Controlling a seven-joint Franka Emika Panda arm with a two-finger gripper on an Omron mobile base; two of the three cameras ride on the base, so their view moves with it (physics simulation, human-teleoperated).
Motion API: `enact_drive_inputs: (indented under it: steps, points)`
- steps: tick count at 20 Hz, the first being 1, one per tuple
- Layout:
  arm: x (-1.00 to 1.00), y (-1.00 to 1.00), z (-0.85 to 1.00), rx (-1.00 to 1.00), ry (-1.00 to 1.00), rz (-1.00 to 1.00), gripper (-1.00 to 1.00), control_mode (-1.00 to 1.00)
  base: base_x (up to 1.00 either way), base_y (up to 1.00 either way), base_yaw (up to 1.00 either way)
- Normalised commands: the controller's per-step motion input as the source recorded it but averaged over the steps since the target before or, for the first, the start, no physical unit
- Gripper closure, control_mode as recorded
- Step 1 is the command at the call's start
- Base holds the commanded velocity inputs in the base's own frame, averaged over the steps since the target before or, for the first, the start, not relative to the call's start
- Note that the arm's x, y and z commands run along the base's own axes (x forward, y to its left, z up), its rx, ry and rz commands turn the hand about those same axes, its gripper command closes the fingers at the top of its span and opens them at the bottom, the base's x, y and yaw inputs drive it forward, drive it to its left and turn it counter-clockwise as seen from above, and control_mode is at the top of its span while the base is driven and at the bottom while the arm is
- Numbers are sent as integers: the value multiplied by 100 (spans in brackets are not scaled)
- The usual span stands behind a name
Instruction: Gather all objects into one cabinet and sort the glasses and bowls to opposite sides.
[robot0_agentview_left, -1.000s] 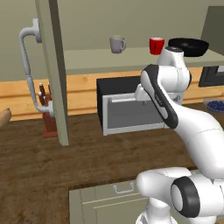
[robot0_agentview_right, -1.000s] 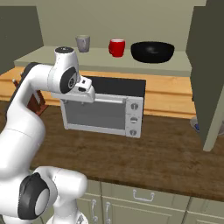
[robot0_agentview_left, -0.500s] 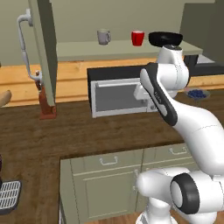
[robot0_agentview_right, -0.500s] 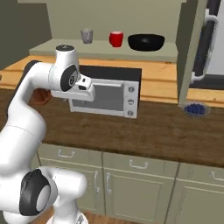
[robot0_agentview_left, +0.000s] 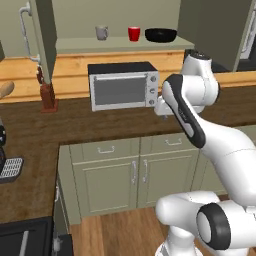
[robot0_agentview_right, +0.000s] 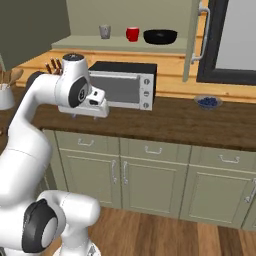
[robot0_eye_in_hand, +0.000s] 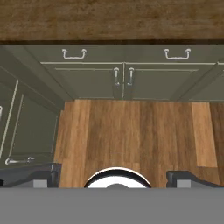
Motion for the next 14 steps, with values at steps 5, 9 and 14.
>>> enact_drive_inputs:
  steps: [5,9,14]
  points:
    - [0,0,0,0,0,0,-100,100,0,0,0]
    - [0,0,0,0,0,0,-100,100,0,0,4]
    - [0,0,0,0,0,0,-100,100,-3,-26,-14]
